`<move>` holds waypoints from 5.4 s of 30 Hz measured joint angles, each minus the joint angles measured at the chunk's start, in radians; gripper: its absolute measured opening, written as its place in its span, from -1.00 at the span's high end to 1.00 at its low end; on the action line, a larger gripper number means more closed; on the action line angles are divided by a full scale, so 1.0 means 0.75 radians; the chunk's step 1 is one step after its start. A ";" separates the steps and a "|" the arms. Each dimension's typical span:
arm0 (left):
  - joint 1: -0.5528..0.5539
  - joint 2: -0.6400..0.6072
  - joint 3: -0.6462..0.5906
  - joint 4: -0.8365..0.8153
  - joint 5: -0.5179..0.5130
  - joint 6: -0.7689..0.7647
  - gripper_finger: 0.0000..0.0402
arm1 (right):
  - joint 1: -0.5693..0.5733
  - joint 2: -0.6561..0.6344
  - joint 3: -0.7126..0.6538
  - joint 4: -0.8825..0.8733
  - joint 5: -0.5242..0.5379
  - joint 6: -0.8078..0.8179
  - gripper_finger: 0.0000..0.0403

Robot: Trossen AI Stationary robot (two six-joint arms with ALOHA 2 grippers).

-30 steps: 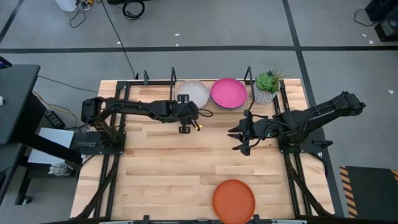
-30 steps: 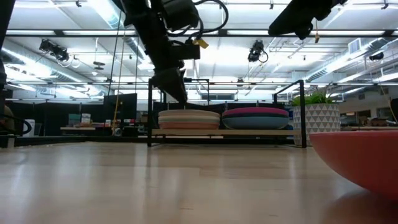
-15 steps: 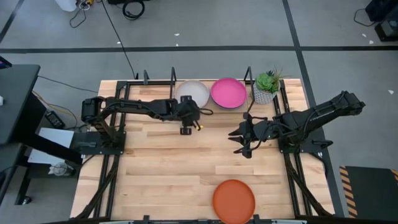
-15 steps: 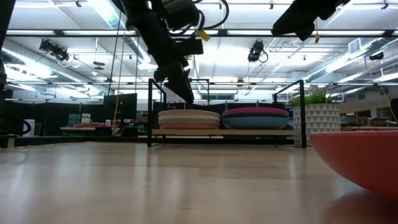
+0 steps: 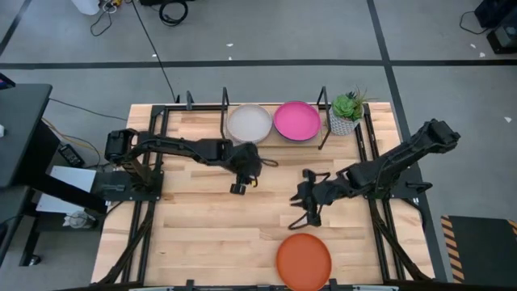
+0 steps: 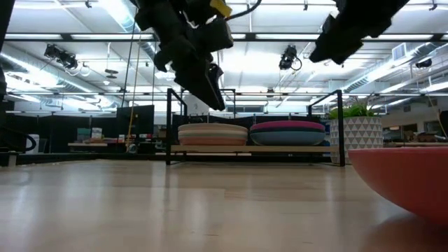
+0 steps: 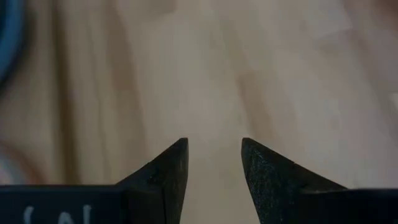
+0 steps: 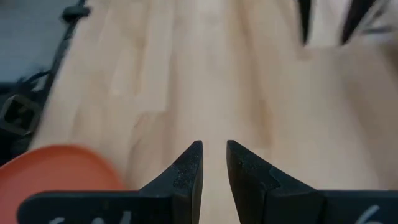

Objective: Place and stack plates onto a shelf
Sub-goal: Stack the orange plate on top of the pink plate on the shelf

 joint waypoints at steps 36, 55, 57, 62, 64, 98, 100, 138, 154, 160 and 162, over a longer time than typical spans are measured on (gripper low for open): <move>-0.231 0.001 -0.001 -0.258 0.012 -0.006 0.22 | 0.255 0.471 0.135 -0.230 -0.292 0.497 0.61; -0.260 0.001 -0.001 -0.266 0.017 -0.102 0.22 | 0.265 0.474 0.133 -0.282 -0.365 0.541 0.61; -0.270 0.001 -0.001 -0.266 0.017 -0.135 0.22 | 0.275 0.474 0.129 -0.282 -0.365 0.562 0.61; -0.306 0.001 -0.001 -0.273 0.019 -0.178 0.22 | 0.286 0.474 0.086 -0.279 -0.413 0.628 0.61; -0.322 0.001 -0.001 -0.274 0.019 -0.191 0.22 | 0.286 0.474 0.079 -0.279 -0.421 0.645 0.61; -0.451 0.005 -0.001 -0.116 -0.332 0.189 0.22 | -0.137 0.182 0.079 -0.529 -0.275 0.387 0.94; -0.488 0.009 -0.001 -0.049 -0.350 0.275 0.22 | -0.187 0.135 0.079 -0.546 -0.281 0.332 0.94; -0.576 0.206 -0.001 0.657 -0.674 1.258 0.22 | -0.423 0.082 0.079 -0.377 -0.571 0.001 0.93; -0.597 0.206 -0.001 0.639 -0.663 1.171 0.65 | -0.425 0.081 0.079 -0.237 -0.569 -0.015 0.83; -0.595 0.206 -0.001 0.636 -0.629 1.146 0.82 | -0.426 0.060 0.079 -0.231 -0.567 -0.018 0.75; -0.595 0.206 -0.001 0.616 -0.595 1.139 0.82 | -0.430 0.031 0.079 -0.225 -0.559 -0.017 0.71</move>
